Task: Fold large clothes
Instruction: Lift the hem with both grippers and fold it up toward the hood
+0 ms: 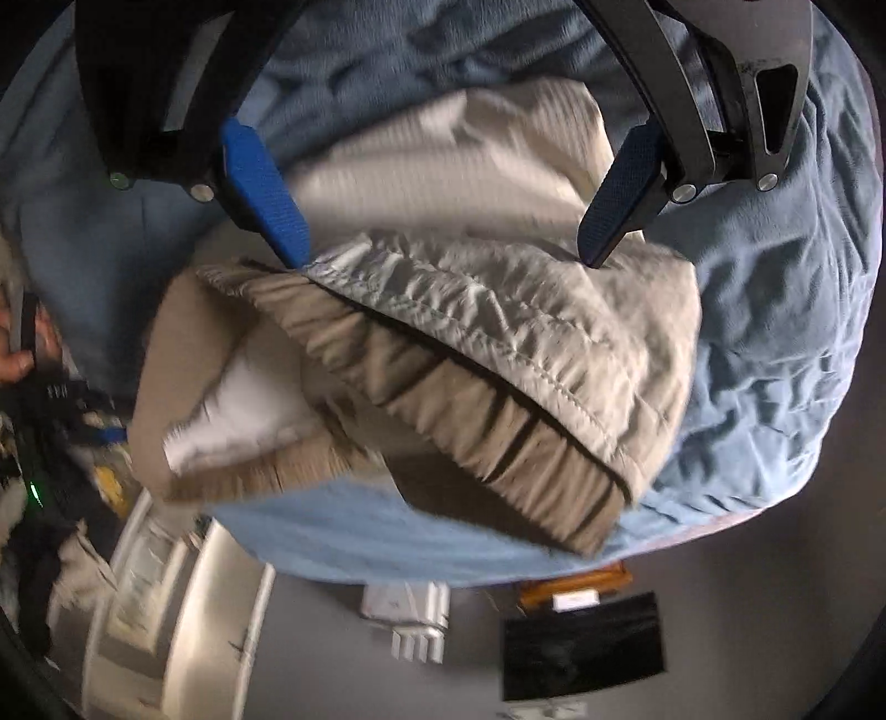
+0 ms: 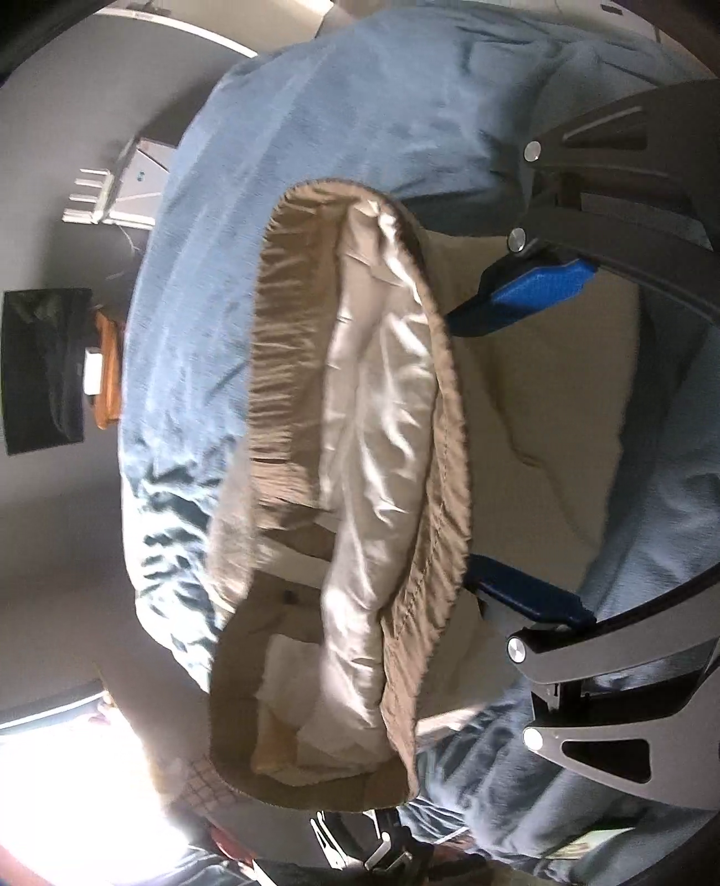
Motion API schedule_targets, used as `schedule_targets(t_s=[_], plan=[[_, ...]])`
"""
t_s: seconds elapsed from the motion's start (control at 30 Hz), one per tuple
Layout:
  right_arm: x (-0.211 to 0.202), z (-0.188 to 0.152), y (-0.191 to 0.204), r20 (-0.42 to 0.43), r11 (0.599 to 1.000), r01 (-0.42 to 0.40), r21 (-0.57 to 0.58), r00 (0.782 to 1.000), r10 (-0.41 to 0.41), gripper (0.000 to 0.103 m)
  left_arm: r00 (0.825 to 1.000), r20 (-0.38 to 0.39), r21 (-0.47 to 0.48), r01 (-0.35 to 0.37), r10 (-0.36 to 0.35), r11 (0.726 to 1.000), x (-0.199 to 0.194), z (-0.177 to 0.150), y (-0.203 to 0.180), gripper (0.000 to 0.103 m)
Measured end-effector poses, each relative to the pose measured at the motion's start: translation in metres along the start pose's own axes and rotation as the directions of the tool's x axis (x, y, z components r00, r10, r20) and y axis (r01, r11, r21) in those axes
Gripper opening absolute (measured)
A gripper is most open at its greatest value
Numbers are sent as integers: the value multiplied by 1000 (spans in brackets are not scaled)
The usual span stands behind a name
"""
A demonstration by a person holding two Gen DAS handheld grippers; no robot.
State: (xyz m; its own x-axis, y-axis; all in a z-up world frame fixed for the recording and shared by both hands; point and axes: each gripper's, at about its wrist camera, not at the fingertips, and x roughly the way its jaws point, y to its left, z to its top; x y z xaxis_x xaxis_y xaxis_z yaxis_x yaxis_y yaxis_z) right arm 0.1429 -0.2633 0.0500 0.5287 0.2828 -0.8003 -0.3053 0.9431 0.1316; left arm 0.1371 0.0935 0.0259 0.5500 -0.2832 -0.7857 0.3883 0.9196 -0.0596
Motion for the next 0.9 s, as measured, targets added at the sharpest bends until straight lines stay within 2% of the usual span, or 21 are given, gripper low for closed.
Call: schedule_targets(t_s=[0.07, 0.17, 0.23, 0.3, 0.4, 0.47, 0.57, 0.7, 0.77, 0.9], plan=[[2, 10, -4, 26, 1000, 13, 17, 1000, -14, 77, 999, 30, -40, -21, 23, 999, 5, 13, 8, 96], [10, 29, -14, 66, 996, 41, 73, 997, -46, 77, 989, 49, -106, -135, 141, 985, 19, 30, 24, 95], [13, 37, -21, 74, 991, 13, 129, 997, -23, 77, 993, 24, -199, -111, 118, 974, 26, 35, 41, 95], [12, 38, -16, 79, 992, -19, 127, 997, 9, 77, 997, 22, -274, -67, 76, 959, 23, 32, 50, 95], [10, 30, 1, 76, 999, -4, 44, 997, 0, 77, 997, 34, -229, -63, 73, 971, 13, 23, 39, 95], [17, 23, 8, 45, 999, -25, 22, 999, 24, 77, 999, 26, -201, -24, 30, 979, 14, 19, 25, 95], [36, 16, 17, -1, 999, -38, -1, 999, 38, 77, 999, -24, -139, 31, -35, 990, 28, 12, -5, 95], [65, 16, 24, -43, 1000, -18, -11, 999, 17, 77, 998, -60, -36, -14, 11, 999, 59, 18, -31, 95], [79, 21, 21, -50, 1000, 12, -10, 999, -12, 77, 997, -55, -41, -50, 48, 998, 73, 28, -26, 95], [97, 35, 8, -38, 998, 65, 22, 997, -64, 77, 993, -62, -110, -107, 100, 988, 103, 55, -1, 95]])
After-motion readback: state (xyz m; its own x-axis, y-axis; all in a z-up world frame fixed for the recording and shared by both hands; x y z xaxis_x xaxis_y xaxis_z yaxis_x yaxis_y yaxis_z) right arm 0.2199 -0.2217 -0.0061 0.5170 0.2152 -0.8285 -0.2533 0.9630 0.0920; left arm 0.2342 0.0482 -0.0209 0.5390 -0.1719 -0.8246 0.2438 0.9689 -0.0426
